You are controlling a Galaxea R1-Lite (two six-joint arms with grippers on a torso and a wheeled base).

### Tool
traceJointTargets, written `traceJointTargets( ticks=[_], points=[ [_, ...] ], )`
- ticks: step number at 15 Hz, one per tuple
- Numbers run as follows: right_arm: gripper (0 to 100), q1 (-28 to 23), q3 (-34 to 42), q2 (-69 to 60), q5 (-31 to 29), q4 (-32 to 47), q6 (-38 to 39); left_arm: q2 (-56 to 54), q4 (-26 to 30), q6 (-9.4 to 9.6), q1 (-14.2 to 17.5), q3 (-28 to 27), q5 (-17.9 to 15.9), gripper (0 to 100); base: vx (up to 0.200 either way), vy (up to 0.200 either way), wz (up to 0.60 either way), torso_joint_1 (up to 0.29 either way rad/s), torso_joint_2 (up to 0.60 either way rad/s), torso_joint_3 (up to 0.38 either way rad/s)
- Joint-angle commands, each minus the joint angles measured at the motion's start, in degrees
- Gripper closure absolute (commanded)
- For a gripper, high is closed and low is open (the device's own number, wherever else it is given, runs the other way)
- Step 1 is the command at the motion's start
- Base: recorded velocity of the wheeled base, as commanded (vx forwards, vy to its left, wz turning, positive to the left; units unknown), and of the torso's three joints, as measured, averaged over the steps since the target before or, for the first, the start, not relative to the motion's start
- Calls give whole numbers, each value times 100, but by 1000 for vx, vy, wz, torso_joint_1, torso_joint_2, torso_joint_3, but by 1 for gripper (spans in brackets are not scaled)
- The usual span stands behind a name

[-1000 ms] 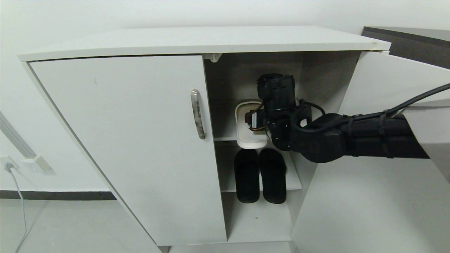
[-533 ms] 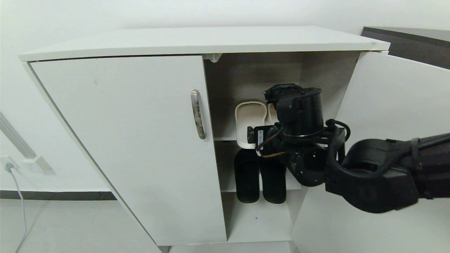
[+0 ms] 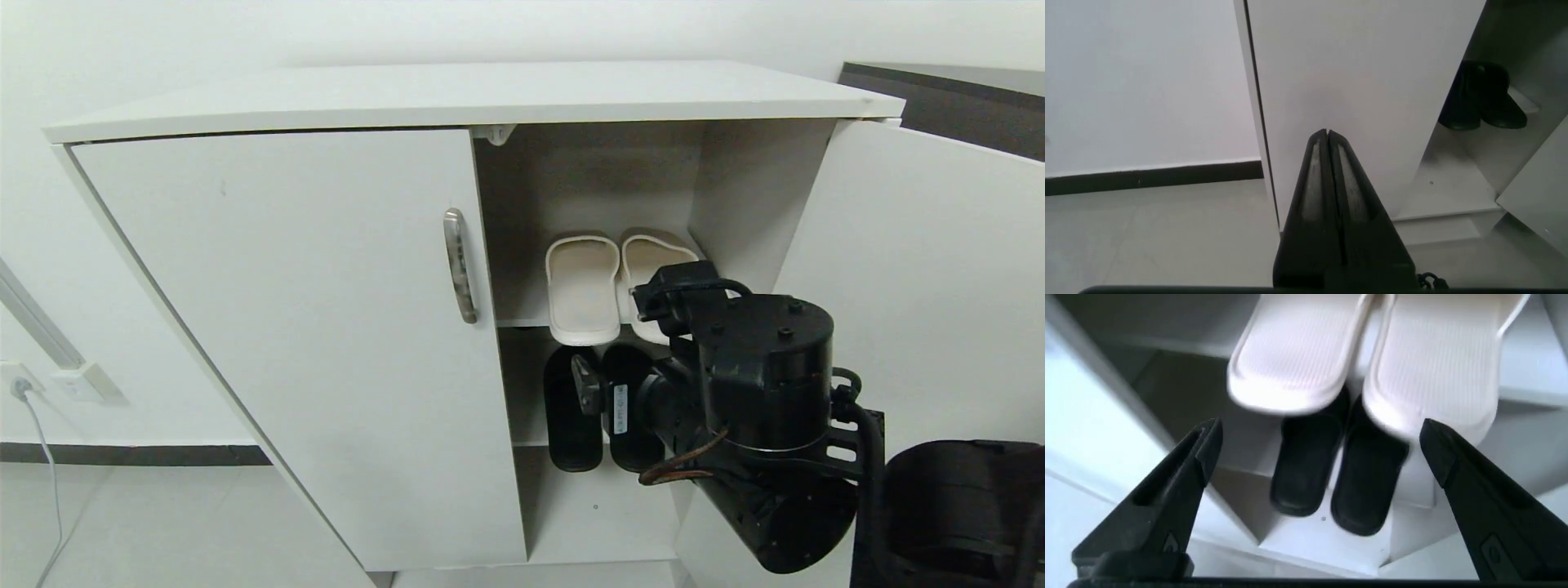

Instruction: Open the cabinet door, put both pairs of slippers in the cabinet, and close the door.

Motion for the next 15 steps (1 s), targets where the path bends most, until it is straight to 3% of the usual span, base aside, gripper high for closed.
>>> traceJointTargets(
  ticks=[1, 9, 15],
  points=[
    [100, 21, 94, -11, 9, -11, 2, -1, 2, -1, -8, 1, 5, 100, 0, 0, 0, 0, 0, 0],
    [100, 82, 129, 24, 26, -11, 11, -1, 2, -1, 1, 1, -3, 100, 0, 0, 0, 0, 0, 0],
    [100, 82, 138, 42, 53, -11, 2, -1, 2, -9, 1, 1, -3, 100, -200, 0, 0, 3, 3, 2]
  ],
)
